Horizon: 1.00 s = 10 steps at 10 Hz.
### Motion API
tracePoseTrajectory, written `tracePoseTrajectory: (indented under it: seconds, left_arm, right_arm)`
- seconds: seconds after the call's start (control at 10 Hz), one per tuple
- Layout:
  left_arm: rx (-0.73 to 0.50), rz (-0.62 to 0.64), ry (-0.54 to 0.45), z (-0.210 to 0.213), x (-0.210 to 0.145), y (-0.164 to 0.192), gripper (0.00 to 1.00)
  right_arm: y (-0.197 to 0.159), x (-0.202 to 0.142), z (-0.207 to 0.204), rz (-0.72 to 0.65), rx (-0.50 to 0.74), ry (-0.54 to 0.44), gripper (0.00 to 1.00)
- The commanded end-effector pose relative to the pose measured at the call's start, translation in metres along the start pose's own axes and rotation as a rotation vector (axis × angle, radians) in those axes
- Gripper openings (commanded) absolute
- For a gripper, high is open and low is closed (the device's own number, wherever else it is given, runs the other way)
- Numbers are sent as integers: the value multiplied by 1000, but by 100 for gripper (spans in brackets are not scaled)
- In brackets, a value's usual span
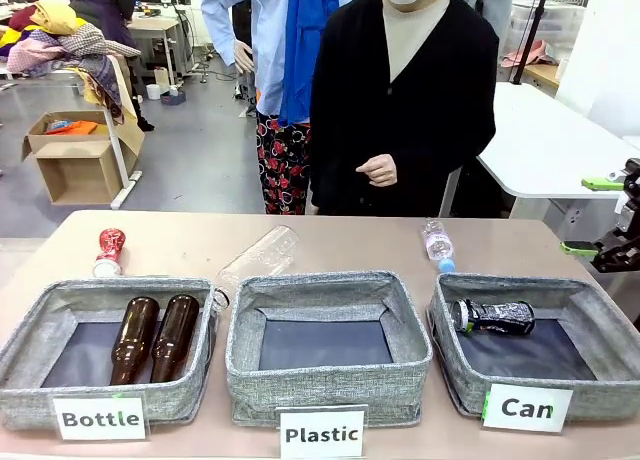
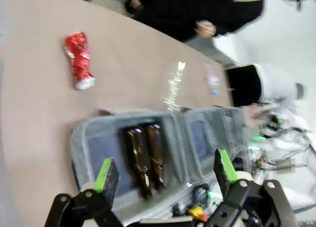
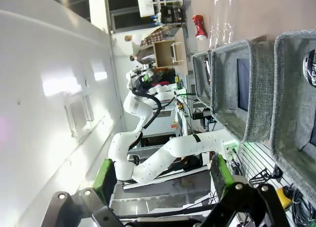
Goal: Sort the can waste into the basket.
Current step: Pick up the can waste from the table and place it in the right Fabric basket.
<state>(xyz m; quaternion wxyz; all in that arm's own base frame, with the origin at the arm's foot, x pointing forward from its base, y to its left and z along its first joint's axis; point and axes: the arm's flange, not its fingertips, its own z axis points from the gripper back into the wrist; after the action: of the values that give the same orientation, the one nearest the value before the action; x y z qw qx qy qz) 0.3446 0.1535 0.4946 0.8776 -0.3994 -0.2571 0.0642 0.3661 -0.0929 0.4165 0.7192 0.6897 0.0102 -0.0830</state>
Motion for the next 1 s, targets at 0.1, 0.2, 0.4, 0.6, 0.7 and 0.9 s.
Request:
tracePoseTrajectory:
  seconds: [0.1, 0.2, 0.4, 0.6, 0.7, 0.9]
  left_arm:
    - [344, -35, 105, -74, 32, -43, 100]
    - [436, -39, 111, -101, 47, -51, 100]
    - [519, -116, 266, -157, 72, -56, 100]
    - [636, -144, 364, -190, 96, -50, 100]
    - [644, -144, 360, -199, 101, -46, 100]
    - [642, -149, 343, -207, 86, -36, 100]
  right_arm:
    - [2, 1, 3, 17, 0, 10, 100]
    - [2, 1, 3, 17, 0, 10, 100]
    - [2, 1, 3, 17, 0, 10, 100]
    - [2, 1, 3, 17, 0, 10, 100]
    - [2, 1, 3, 17, 0, 10, 100]
    - [2, 1, 3, 17, 0, 10, 100]
